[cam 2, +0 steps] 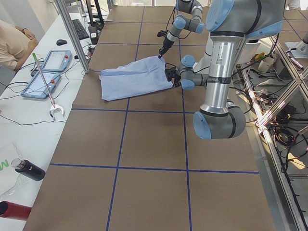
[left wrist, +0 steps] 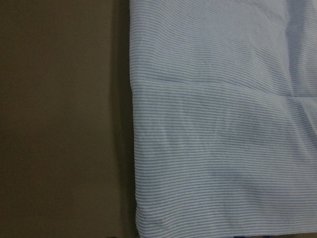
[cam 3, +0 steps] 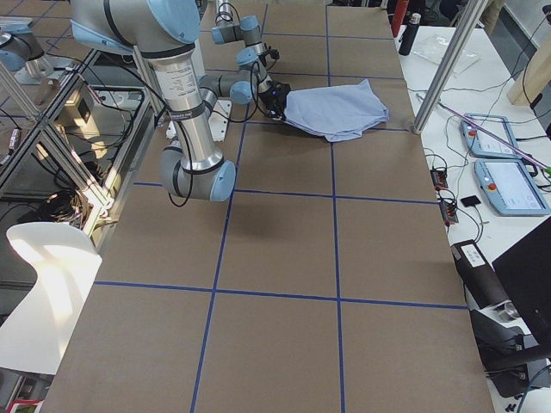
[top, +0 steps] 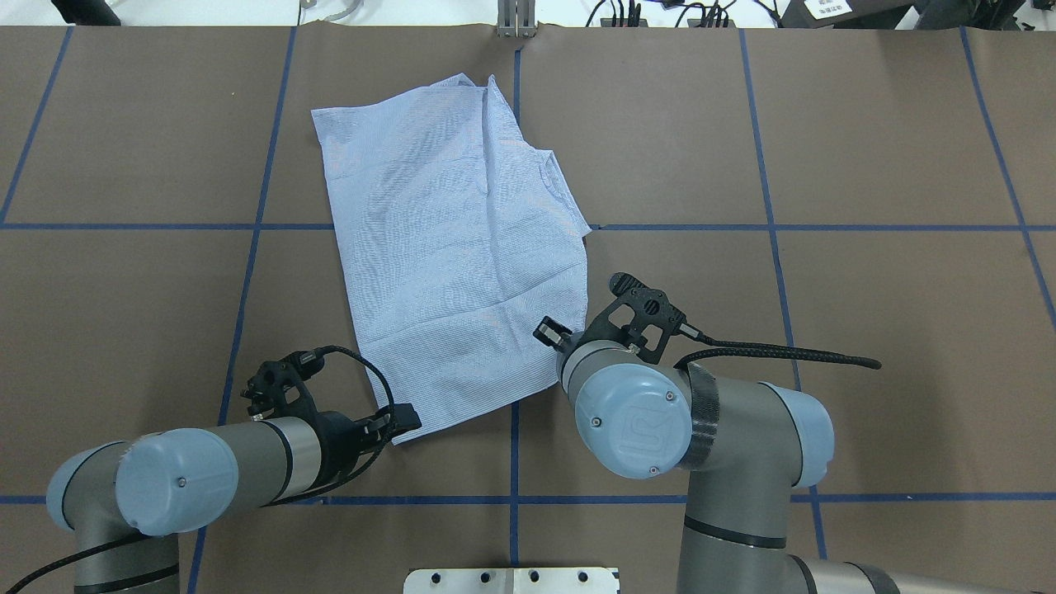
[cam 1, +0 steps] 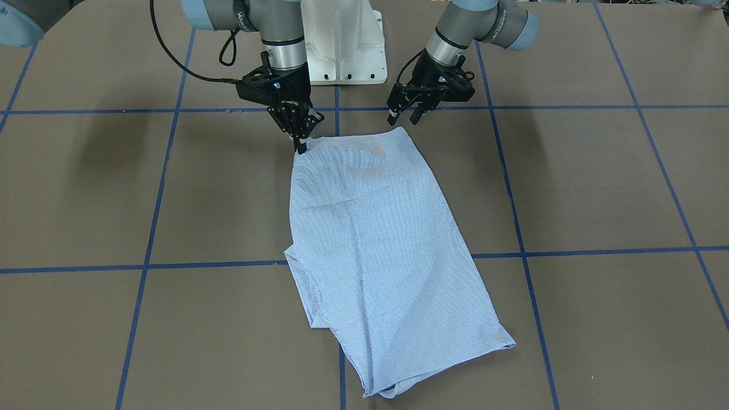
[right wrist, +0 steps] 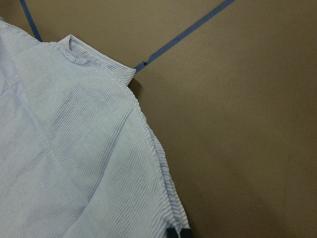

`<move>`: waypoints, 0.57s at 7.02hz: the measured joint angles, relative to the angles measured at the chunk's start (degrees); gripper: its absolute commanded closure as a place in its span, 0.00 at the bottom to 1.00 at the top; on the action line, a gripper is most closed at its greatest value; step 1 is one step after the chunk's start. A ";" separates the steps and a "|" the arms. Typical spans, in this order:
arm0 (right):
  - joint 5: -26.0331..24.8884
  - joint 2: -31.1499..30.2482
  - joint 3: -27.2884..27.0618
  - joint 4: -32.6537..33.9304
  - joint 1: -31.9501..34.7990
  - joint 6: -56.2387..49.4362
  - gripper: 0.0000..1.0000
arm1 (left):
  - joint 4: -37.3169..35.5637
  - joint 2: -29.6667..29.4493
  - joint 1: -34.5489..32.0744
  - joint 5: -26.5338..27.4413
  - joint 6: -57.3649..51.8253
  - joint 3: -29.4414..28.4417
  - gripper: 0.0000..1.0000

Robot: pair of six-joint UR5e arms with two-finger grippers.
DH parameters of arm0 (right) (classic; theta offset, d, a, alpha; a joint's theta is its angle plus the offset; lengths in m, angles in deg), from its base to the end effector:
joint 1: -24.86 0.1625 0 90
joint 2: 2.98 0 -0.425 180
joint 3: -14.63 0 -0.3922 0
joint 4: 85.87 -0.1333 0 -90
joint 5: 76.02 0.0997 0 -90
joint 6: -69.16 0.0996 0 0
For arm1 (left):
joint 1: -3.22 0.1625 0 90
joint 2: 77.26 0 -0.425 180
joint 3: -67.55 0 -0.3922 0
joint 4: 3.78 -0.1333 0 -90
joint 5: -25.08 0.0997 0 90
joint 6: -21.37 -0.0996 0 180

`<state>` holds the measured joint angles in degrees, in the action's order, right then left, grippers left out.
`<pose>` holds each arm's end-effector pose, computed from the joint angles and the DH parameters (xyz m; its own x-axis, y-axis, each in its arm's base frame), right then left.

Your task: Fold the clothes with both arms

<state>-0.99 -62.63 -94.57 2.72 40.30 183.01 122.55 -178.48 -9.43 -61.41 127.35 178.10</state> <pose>-0.5425 -0.3148 0.2140 0.3731 0.5083 0.7762 -0.6576 0.7350 -0.1652 0.5018 -0.2555 0.3175 0.2744 -0.3432 -0.8983 0.3636 0.9018 -0.2335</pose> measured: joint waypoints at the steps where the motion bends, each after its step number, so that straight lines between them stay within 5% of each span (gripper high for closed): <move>1: 0.02 -0.01 0.02 0.00 -0.03 -0.02 1.00 | -0.21 -0.27 0.20 0.06 0.39 -0.54 0.28; 4: 0.03 0.01 0.04 0.00 -0.06 -0.03 1.00 | -0.29 -1.21 0.42 0.01 0.48 -2.30 0.33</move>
<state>-0.96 -62.62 -94.53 2.72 40.24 182.98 122.26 -179.69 -9.00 -61.40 127.83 175.80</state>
